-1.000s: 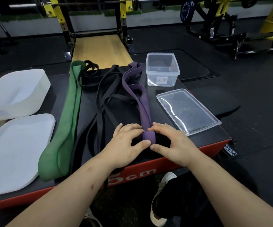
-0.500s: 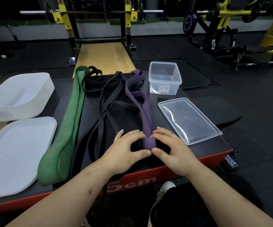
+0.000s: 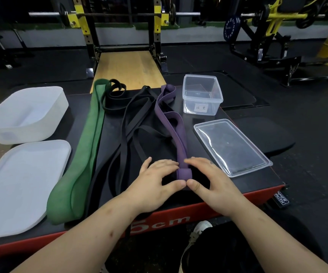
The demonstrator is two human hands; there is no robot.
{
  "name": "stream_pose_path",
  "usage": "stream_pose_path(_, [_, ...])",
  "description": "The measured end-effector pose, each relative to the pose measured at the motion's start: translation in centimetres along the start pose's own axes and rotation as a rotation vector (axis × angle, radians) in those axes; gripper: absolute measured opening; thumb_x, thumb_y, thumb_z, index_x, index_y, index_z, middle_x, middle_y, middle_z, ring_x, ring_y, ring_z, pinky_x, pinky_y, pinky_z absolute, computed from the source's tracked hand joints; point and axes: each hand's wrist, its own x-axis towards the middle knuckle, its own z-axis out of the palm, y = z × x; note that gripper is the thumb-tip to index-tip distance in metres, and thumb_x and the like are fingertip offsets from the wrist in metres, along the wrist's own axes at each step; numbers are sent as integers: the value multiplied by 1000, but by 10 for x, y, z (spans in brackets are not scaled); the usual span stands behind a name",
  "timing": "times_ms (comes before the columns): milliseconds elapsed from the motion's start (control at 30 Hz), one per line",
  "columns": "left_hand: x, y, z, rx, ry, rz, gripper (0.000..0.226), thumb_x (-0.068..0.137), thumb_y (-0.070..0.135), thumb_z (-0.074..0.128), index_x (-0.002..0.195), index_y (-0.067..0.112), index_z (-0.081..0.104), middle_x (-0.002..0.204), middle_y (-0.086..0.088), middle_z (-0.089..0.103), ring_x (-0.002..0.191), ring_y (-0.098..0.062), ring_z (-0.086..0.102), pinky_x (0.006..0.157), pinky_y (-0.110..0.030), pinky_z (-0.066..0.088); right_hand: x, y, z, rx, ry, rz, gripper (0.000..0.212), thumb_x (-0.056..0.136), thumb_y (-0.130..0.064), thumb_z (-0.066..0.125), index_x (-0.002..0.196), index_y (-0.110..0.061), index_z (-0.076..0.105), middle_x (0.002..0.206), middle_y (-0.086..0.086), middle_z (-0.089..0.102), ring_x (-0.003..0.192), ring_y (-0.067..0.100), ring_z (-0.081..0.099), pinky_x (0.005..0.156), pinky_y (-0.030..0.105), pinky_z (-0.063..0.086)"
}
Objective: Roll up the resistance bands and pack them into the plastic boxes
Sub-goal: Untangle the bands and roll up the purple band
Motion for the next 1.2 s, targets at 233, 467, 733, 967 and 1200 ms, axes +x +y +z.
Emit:
stream_pose_path(233, [1, 3, 2, 71, -20, 12, 54, 103, 55, 42, 152, 32, 44, 157, 23, 35, 147, 10, 12, 126, -37, -10, 3, 4, -6, -33, -94, -47, 67, 81, -56, 73, 142, -48, 49, 160, -29, 34, 152, -4, 22, 124, 35, 27])
stream_pose_path(467, [-1, 4, 1, 12, -3, 19, 70, 92, 63, 59, 154, 42, 32, 154, 24, 35, 142, 16, 12, 126, -32, -10, 8, 8, -2, -118, -51, 60, 74, 86, -70, 52, 150, -34, 50, 155, -21, 45, 150, -9, 20, 124, 34, 29])
stream_pose_path(733, [4, 7, -2, 28, 46, -11, 71, 90, 62, 63, 152, 39, 38, 156, 17, 40, 146, 5, 20, 125, -29, -3, 11, -1, -6, -145, -86, 116, 79, 83, -75, 43, 150, -32, 51, 151, -12, 48, 148, 2, 31, 122, 27, 27])
stream_pose_path(967, [16, 9, -12, 84, 51, 31, 66, 84, 65, 68, 142, 36, 54, 142, 18, 51, 139, -1, 33, 117, -30, 16, 15, 3, -13, -124, -106, 58, 70, 89, -69, 48, 144, -28, 58, 147, -10, 53, 142, 1, 40, 120, 35, 34])
stream_pose_path(1200, [14, -1, -3, 3, 52, 8, 61, 80, 71, 68, 132, 38, 63, 135, 25, 47, 135, 2, 28, 117, -28, 14, 13, 3, -13, -59, -90, -14, 55, 93, -64, 52, 134, -30, 64, 136, -24, 53, 134, -1, 46, 114, 27, 38])
